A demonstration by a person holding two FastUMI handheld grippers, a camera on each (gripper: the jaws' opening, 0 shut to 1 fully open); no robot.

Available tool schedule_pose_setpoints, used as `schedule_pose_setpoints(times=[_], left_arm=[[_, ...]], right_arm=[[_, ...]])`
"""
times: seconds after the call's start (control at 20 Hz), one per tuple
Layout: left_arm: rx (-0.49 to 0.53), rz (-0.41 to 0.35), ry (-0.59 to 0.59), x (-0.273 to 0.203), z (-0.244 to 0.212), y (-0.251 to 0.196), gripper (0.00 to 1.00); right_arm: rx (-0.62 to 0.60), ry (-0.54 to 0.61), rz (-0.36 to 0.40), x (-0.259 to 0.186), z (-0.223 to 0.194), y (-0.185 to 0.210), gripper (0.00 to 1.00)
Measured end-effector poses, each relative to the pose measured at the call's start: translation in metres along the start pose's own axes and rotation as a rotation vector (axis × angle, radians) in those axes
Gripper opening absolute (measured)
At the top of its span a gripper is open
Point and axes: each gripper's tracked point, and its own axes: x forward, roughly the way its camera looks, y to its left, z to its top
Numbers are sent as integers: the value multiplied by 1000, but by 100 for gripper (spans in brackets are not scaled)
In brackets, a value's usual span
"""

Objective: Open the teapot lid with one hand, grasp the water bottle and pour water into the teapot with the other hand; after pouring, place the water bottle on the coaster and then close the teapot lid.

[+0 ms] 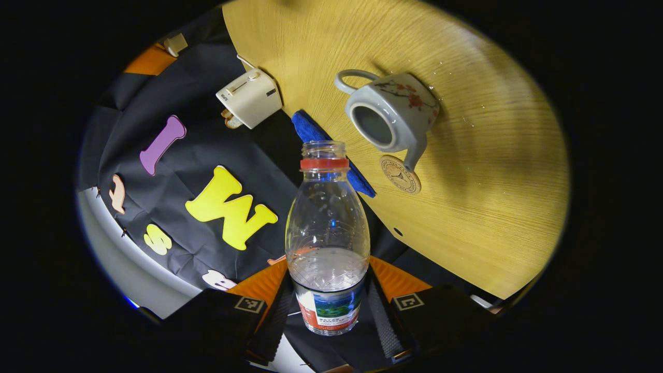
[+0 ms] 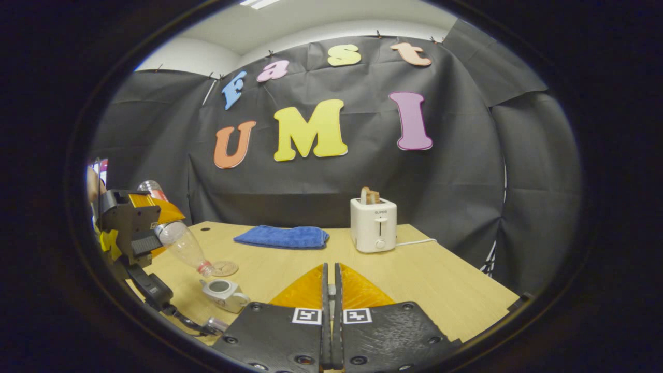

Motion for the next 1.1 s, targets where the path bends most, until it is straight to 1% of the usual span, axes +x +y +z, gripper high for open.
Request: schedule_pose_setpoints(times=[0.15,0.25,0.4,0.55,0.65,0.85,0.95,1.0,1.05,1.1], left_arm=[[-35,-12,3,7,-6,-2,75],[-110,-26,-16,11,-7,-7,75],[-295,-71,-53,13,-7,-16,75],[-493,-77,-80,14,-13,-14,75],[-617,-75,-82,19,-18,-10,75],[-934,-47,-94,29,-34,3,75],[-1109,2,-94,31,-46,15,75],[-1221,34,-103,30,-53,20,75],[-1316,38,-122,29,-52,23,75],[-1431,15,-142,33,-51,24,75]], right_arm=[[34,-5,-10,0,3,-7,1],[45,-8,-17,0,4,-14,1],[60,-6,-27,0,6,-22,1],[65,-17,-63,2,6,-33,1],[81,-15,-68,2,5,-31,1],[61,-11,-78,3,4,-31,1],[53,-12,-82,3,3,-29,1],[46,-14,-88,4,2,-29,1],[39,-12,-91,6,1,-29,1],[36,-4,-92,7,-3,-27,1]])
